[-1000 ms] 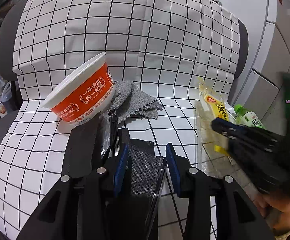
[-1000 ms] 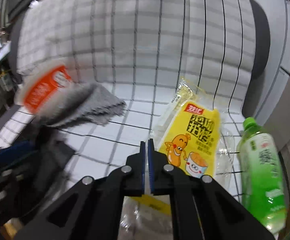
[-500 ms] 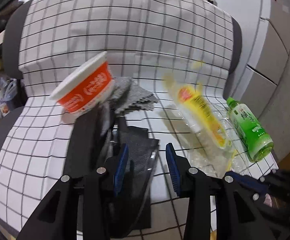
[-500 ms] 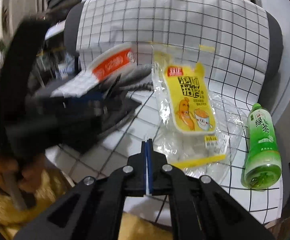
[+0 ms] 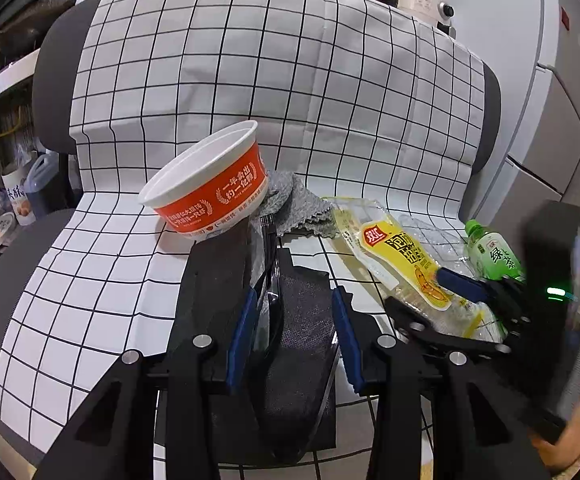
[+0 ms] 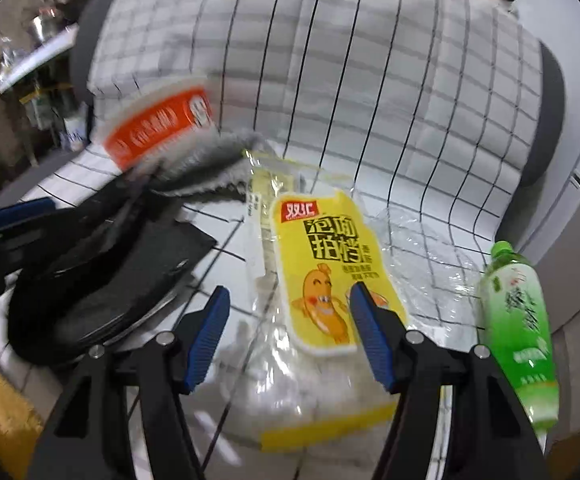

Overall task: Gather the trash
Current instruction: 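Grasp the yellow snack bag with the right gripper and lift it, then grasp the clear plastic bag with the left gripper while the right holds the snack bag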

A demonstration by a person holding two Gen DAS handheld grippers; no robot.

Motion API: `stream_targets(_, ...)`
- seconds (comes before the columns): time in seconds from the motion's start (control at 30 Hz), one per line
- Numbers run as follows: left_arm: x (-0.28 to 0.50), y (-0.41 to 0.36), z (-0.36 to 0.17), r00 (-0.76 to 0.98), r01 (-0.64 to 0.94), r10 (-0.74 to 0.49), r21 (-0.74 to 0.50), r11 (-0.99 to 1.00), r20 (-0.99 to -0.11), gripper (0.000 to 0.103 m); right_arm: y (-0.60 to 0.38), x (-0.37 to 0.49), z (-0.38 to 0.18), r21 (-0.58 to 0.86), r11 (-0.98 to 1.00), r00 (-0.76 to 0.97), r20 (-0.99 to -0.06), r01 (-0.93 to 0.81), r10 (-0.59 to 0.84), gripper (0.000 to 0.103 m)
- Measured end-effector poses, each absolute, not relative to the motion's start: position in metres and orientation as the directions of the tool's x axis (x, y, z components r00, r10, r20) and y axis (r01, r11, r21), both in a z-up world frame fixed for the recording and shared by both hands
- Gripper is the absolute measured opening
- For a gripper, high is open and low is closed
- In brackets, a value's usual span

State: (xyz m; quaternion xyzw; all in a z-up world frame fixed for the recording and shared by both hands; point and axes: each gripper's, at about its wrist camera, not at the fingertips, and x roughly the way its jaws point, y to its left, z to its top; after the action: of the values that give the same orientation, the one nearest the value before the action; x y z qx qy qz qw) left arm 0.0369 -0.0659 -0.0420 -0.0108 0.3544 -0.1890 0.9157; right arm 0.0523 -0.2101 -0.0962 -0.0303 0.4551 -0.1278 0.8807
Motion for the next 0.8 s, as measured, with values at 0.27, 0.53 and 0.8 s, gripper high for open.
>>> stream_targets(0.27, 0.041, -0.066, -0.05, 0.664, 0.352, -0.361, -0.151, 0.923, -0.655, 0.041, -0.208, 0.053, -0.098, -0.187, 0.944, 0.573, -0.756, 0.273, -0.316, 0.018)
stream_targets(0.53, 0.03, -0.088, -0.046, 0.644, 0.42, -0.39, -0.122, 0.899, -0.658, 0.041, -0.215, 0.012, -0.021, -0.117, 0.938, 0.725, -0.606, 0.326, -0.328, 0.003)
stream_targets(0.8, 0.039, -0.145, -0.056, 0.566, 0.518, -0.437, -0.11, 0.848, -0.699, 0.041, -0.225, -0.079, 0.021, -0.145, 0.903, 0.735, -0.536, 0.405, -0.415, 0.003)
